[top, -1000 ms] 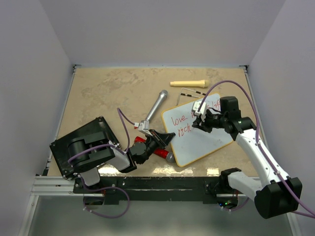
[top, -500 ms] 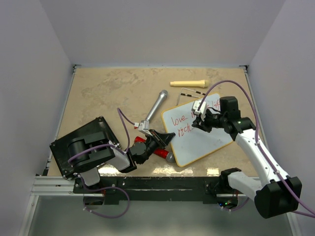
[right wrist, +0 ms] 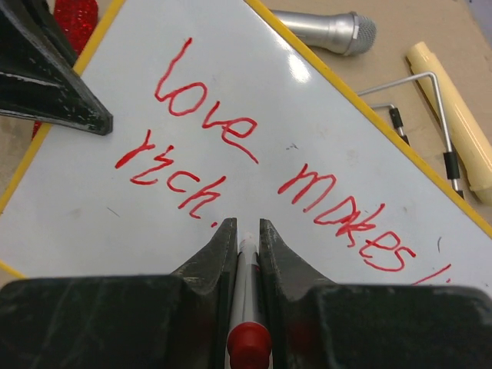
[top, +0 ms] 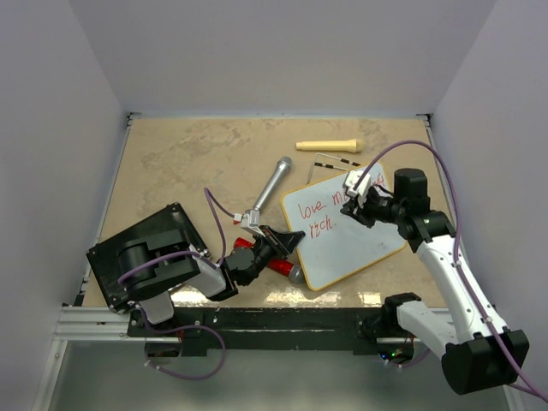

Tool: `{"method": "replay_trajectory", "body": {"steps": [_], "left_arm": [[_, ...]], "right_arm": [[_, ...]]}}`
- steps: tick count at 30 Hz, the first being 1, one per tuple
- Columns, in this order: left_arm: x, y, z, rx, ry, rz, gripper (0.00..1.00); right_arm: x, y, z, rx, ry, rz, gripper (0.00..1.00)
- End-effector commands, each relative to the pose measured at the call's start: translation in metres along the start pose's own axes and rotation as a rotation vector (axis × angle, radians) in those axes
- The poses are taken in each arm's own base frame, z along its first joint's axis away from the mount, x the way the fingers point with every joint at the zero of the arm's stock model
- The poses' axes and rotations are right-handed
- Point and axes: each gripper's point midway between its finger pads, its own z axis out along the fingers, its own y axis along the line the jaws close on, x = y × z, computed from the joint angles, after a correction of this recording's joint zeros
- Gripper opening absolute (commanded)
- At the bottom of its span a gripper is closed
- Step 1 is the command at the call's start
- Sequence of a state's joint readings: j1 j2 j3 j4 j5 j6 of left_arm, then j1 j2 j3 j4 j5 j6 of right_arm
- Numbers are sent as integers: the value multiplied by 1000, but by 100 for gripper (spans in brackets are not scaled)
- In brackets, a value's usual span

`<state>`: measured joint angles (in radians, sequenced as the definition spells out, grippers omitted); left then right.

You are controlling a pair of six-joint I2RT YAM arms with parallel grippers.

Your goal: Write a sentence on the whiteboard

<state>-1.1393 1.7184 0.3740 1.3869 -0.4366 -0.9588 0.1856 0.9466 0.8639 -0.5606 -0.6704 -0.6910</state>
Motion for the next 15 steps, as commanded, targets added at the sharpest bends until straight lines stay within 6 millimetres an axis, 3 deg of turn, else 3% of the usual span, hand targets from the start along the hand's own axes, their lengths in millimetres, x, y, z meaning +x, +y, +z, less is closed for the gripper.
{"method": "replay_trajectory", "body": {"steps": [1, 5, 15], "left_arm": [[4, 4, -2, 16, 20, 126, 0], [3, 4, -2, 17, 19, 127, 0], [3, 3, -1, 24, 20, 127, 0]], "right_arm": [[-10, -29, -6, 113, -4, -1, 0], [4, -30, 4, 88, 36, 21, 0], [9, -40, 10, 129, 45, 39, 0]]}}
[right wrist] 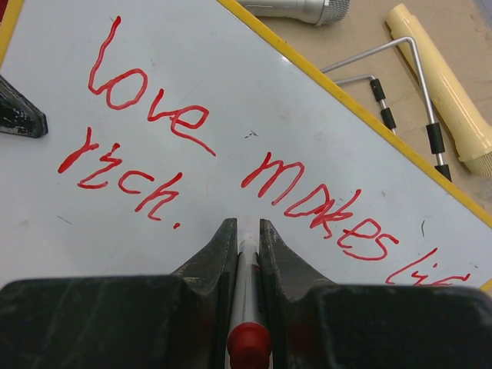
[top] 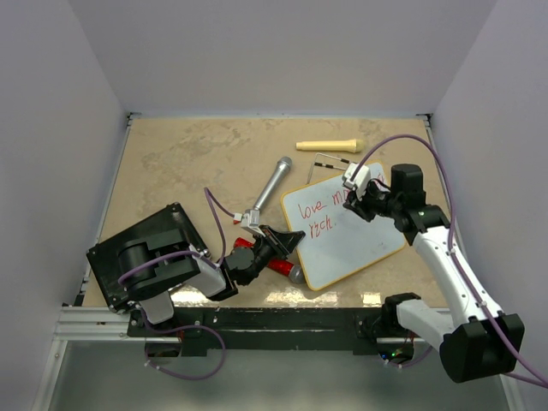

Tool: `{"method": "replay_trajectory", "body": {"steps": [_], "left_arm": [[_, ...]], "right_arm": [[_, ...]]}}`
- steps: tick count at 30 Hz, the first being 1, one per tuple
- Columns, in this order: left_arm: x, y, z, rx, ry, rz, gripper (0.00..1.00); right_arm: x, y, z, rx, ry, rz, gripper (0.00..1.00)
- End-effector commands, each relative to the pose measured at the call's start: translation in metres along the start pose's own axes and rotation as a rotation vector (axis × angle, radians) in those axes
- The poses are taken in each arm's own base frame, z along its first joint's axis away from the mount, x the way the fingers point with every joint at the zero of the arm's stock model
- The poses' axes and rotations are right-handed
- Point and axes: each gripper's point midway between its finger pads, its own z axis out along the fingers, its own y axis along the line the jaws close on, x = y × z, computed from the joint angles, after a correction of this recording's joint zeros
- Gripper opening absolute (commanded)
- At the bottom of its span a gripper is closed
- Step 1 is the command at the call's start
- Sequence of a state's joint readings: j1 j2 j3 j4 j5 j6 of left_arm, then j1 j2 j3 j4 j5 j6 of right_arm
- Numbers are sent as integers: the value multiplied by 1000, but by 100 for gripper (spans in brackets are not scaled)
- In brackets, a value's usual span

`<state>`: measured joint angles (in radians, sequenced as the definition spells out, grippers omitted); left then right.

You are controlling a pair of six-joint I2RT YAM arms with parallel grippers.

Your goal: Write a sentence on the whiteboard

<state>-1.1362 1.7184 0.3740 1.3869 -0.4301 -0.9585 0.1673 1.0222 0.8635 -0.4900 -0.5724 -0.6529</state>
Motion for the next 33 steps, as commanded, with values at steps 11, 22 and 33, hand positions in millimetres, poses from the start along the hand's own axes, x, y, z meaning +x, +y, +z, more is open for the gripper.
{"method": "replay_trajectory", "body": {"steps": [11, 22, 33], "left_arm": [[3, 3, -2, 21, 15, 126, 0], [3, 3, -2, 23, 15, 125, 0], [2, 3, -3, 24, 13, 126, 0]], "right_arm": [[-16, -3, 6, -17, -69, -7, 0], [-4, 11, 7, -106, -16, -14, 0], [11, 3, 5, -43, 55, 9, 0]]}}
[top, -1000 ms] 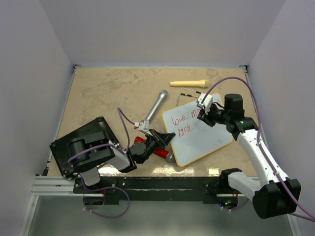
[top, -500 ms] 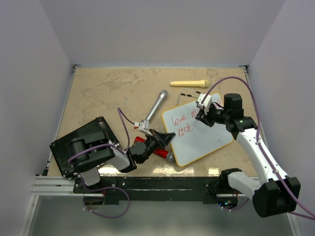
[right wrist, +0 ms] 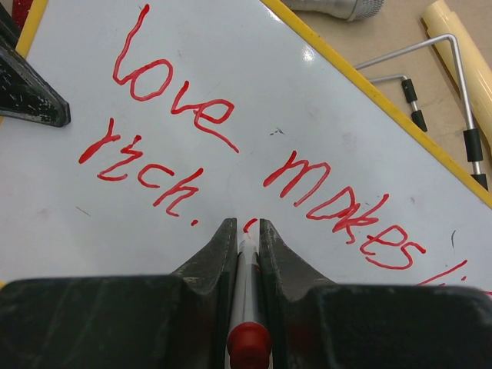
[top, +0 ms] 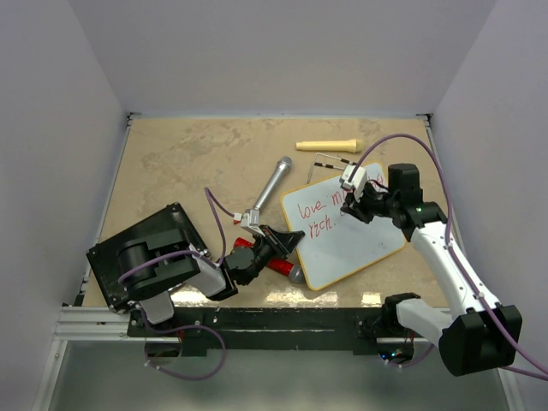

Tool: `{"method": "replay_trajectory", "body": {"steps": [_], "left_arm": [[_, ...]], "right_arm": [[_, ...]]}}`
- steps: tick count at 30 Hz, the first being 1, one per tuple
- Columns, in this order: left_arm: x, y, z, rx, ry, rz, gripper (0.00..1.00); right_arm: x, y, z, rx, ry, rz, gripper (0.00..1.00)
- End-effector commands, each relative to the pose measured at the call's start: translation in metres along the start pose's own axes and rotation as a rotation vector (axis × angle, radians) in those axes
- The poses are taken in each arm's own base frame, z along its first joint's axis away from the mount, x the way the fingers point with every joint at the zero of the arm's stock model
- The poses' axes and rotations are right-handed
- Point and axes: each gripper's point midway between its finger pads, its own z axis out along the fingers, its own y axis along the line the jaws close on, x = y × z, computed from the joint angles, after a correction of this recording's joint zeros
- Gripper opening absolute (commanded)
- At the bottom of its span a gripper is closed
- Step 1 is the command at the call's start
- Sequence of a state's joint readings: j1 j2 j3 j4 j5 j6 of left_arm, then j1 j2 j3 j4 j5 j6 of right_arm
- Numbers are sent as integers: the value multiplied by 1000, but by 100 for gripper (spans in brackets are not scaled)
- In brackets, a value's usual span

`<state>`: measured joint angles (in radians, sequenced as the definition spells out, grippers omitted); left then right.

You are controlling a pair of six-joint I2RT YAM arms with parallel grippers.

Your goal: Write a sentence on the whiteboard

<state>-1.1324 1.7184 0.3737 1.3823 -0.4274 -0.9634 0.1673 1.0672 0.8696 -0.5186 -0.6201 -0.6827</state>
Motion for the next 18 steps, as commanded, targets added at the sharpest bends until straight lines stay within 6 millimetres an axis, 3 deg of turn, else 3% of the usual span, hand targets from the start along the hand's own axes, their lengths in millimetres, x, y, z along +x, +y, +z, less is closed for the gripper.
{"method": "replay_trajectory", "body": {"steps": [1, 9, 12, 14, 18], "left_arm": [[2, 1, -3, 28, 11, 128, 0], [2, 2, -3, 28, 13, 128, 0], [3, 0, -2, 31, 13, 127, 0], [3, 0, -2, 32, 16, 128, 0], [3, 1, -3, 28, 16, 129, 0]], "right_arm": [[5, -6, -4, 26, 46, 2, 0], [7, 18, -3, -111, 40, -28, 0], [-2, 24, -2, -152, -1, -38, 0], [-11, 23, -3, -152, -33, -37, 0], [-32, -9, -12, 35, -85, -10, 0]]}}
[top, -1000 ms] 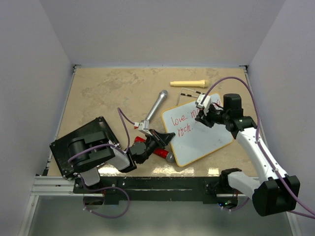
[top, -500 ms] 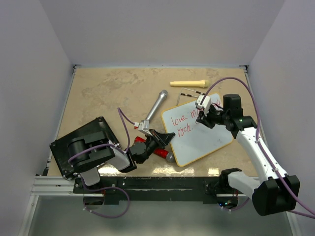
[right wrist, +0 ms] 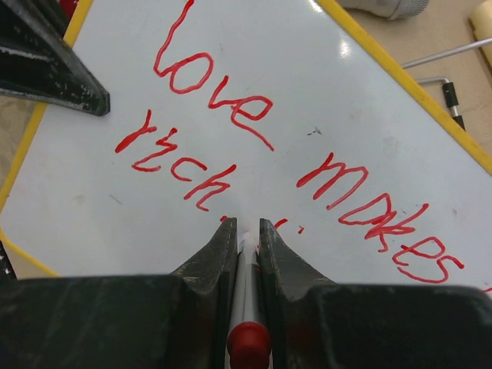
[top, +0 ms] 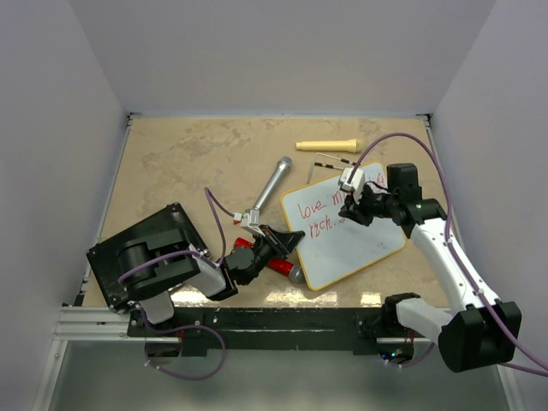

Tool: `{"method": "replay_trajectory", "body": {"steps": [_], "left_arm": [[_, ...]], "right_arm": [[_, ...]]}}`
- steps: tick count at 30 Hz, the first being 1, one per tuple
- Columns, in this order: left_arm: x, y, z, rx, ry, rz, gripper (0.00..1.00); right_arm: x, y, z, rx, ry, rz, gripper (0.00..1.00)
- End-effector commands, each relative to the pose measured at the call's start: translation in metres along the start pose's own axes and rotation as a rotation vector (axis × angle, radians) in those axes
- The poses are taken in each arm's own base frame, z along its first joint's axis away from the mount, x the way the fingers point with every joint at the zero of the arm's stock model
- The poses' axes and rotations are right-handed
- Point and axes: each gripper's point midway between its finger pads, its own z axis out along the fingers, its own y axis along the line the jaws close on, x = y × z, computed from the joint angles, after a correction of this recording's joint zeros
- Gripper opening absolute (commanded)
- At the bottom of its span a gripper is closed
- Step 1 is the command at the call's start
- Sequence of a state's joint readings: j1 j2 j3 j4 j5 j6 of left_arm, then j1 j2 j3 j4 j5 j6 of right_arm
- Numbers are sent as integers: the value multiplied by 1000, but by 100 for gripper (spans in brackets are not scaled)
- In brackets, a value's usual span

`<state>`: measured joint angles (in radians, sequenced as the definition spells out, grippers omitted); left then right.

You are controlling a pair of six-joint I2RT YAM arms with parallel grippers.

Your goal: Write a sentence on the whiteboard

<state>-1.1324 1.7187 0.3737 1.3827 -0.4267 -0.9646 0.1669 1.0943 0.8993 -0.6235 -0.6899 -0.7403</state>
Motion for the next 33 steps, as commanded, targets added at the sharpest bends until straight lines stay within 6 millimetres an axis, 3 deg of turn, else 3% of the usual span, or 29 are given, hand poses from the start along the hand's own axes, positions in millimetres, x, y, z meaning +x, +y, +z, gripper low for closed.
{"method": "replay_trajectory", "body": {"steps": [1, 8, 17, 21, 26, 33], "left_arm": [[2, 2, -3, 24, 16, 133, 0], [3, 1, -3, 28, 16, 131, 0], [3, 1, -2, 27, 19, 134, 0], [3, 1, -2, 28, 18, 135, 0], [3, 1, -1, 29, 17, 133, 0], [3, 0, -2, 33, 18, 130, 0]], "right_arm": [[-33, -27, -16, 163, -93, -14, 0], [-21, -40, -16, 223, -45, 13, 0], [-8, -33, -3, 141, 2, 31, 0], [-5, -47, -7, 223, 23, 44, 0], [-5, -62, -16, 338, 21, 60, 0], [-19, -47, -10, 232, -38, 33, 0]]}}
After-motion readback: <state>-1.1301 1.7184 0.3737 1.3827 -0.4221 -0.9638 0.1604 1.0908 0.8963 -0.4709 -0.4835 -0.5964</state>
